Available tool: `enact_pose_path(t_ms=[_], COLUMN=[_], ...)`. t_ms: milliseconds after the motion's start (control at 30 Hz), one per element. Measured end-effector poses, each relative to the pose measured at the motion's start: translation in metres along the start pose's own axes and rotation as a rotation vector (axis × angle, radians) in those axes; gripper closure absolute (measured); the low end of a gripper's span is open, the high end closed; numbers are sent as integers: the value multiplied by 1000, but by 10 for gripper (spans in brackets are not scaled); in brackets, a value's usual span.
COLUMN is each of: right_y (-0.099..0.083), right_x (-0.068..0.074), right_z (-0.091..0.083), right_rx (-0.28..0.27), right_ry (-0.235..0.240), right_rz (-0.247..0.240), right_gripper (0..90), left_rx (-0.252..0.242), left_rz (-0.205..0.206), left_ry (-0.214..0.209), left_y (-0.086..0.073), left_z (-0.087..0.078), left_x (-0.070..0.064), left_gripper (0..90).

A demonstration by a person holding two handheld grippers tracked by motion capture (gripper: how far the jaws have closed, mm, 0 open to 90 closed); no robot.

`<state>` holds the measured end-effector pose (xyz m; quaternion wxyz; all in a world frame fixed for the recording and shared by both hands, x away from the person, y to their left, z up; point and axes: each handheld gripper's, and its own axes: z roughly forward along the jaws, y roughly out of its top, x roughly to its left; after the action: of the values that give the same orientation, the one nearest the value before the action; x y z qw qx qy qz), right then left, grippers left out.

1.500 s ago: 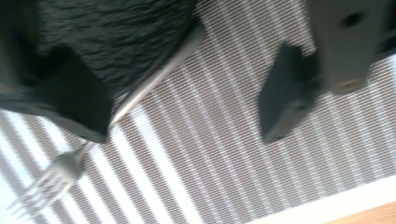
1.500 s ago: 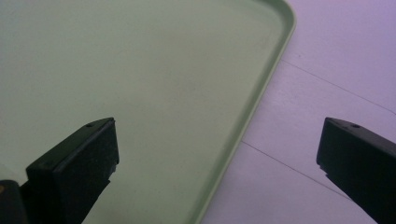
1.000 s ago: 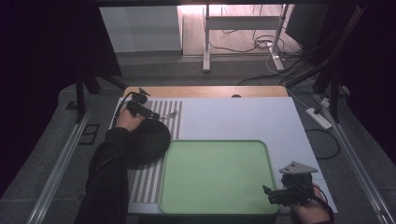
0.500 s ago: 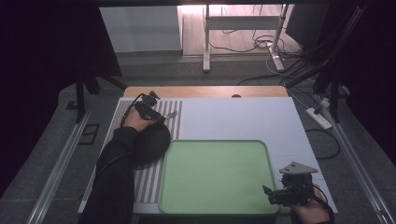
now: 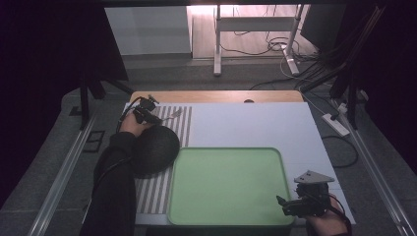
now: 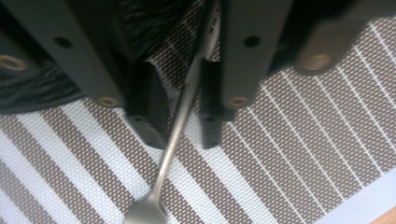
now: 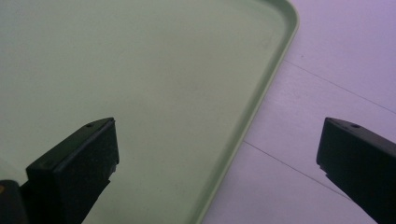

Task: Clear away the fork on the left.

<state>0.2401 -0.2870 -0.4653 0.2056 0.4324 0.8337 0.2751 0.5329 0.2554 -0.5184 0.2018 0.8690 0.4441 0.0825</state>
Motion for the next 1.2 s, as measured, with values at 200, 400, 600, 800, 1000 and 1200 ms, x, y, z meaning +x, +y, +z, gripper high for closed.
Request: enact_pose_path(t_ms=[200, 400, 600, 800, 1000, 1200], right_y=[0, 0, 0, 0, 0, 0], right_x=[0, 0, 0, 0, 0, 1], right_z=[0, 0, 0, 0, 0, 0], right_rx=[3, -1, -1, 3, 4, 5], right_ry=[-3, 0, 0, -4, -2, -3], right_rz=[-2, 1, 1, -1, -3, -6], right_gripper=[0, 0, 0, 0, 0, 0], left_rx=[18, 32, 48, 35, 22, 16], left_rz=[74, 87, 73, 43, 39, 39], left_ry=[8, 49, 98, 114, 100, 42], left_y=[1, -3, -7, -14, -18, -22], left_z=[-1, -5, -20, -44, -63, -72], left_x=[-3, 1, 8, 15, 13, -1], left_gripper=[839, 840, 840, 840, 840, 840])
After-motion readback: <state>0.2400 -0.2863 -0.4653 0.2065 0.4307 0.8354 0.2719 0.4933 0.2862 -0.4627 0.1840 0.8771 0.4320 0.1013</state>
